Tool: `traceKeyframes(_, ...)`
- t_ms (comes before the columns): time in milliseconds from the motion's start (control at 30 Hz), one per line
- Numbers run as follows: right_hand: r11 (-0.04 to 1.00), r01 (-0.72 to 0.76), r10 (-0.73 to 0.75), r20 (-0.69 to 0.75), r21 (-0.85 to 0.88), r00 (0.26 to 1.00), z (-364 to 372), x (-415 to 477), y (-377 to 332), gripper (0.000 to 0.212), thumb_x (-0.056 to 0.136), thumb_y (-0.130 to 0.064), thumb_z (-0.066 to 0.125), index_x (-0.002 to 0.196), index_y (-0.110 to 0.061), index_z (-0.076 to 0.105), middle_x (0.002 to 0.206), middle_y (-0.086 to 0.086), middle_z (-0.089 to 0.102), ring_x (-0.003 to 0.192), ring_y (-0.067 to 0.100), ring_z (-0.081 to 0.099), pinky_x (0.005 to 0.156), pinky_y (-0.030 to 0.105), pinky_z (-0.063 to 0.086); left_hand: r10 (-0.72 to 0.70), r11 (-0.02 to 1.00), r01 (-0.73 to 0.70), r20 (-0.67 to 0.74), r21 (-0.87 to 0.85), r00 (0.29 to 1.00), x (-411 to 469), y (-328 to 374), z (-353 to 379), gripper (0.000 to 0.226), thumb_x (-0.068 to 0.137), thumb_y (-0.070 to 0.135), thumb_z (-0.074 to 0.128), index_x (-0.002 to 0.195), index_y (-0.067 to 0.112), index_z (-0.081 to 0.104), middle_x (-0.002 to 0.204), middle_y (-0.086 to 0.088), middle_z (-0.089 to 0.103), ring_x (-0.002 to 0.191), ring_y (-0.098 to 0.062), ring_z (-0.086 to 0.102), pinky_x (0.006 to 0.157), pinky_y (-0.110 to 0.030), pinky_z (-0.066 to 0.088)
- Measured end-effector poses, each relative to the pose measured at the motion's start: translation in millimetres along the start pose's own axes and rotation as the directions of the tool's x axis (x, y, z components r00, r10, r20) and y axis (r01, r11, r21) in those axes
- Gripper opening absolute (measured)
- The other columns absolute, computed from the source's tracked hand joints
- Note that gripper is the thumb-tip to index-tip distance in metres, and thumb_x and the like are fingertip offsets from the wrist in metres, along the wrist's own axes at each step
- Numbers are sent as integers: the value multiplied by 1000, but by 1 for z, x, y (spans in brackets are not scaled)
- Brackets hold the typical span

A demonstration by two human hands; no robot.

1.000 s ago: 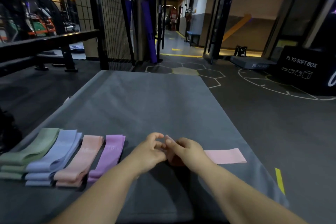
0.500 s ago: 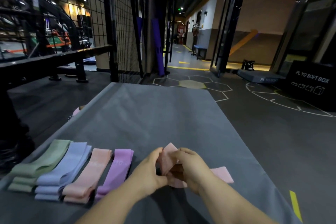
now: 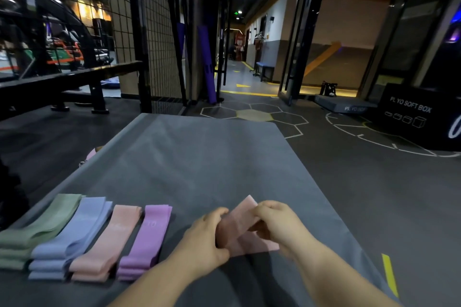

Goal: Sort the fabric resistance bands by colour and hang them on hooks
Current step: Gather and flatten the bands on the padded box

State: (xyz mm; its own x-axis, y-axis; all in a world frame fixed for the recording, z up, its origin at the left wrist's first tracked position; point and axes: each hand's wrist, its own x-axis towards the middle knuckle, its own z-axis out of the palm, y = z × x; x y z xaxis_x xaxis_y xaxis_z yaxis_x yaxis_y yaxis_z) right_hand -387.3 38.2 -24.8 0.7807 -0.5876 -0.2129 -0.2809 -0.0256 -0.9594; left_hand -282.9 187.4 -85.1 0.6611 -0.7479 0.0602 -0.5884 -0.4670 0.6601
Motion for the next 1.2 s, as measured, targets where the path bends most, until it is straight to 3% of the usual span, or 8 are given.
traceKeyframes(133,998,-12,8,-64,-58,998,-23,0,4,28,85,4,55,62,-11,59,52,7,59,58,25,56,38,16,32,9,997,-8,-12,83,1000,1,5,6,84,68,43,65,144,33,30,132,8,51,125,-17,45,105,-34,37)
traceKeyframes(233,992,-36,23,-107,-122,994,-40,1,9,16,87,0,59,75,-10,62,62,7,62,51,16,54,35,13,31,3,994,-1,-19,112,1000,0,8,8,82,73,46,71,144,31,32,131,9,53,125,-18,45,105,-38,37)
traceKeyframes(433,979,-56,25,-156,-197,987,-57,3,17,10,86,-3,63,79,-11,63,69,5,64,48,13,52,35,13,32,8,980,-6,-7,201,1000,-4,16,9,76,78,41,67,144,29,30,136,9,51,130,-21,39,107,-36,33)
traceKeyframes(700,973,-53,18,-154,-227,988,-62,-1,17,18,84,-4,65,70,-12,59,61,4,58,50,15,53,34,13,30,39,992,-31,-61,124,997,-7,25,-3,70,76,31,68,138,25,37,134,1,51,124,-22,46,105,-34,37)
traceKeyframes(867,959,-44,5,-139,-281,990,-59,2,22,21,83,-3,67,65,-11,60,56,6,56,48,14,51,35,13,30,9,966,-4,-20,258,1000,-10,26,-6,71,78,38,64,141,26,33,132,5,52,128,-23,39,106,-37,33)
traceKeyframes(1067,915,-91,18,-185,-394,983,-64,7,30,18,84,-11,68,68,-16,61,59,8,59,49,13,51,33,10,28,-2,956,5,-10,294,1000,-9,26,-1,65,81,42,64,138,29,37,133,9,53,130,-21,36,104,-36,31)
traceKeyframes(1200,867,-90,-1,-182,-490,983,-65,10,35,10,81,-18,68,72,-17,65,66,6,66,58,15,57,45,19,37,-16,966,20,-15,257,1000,-9,23,-2,64,79,46,68,135,30,41,129,13,55,128,-18,37,103,-35,34)
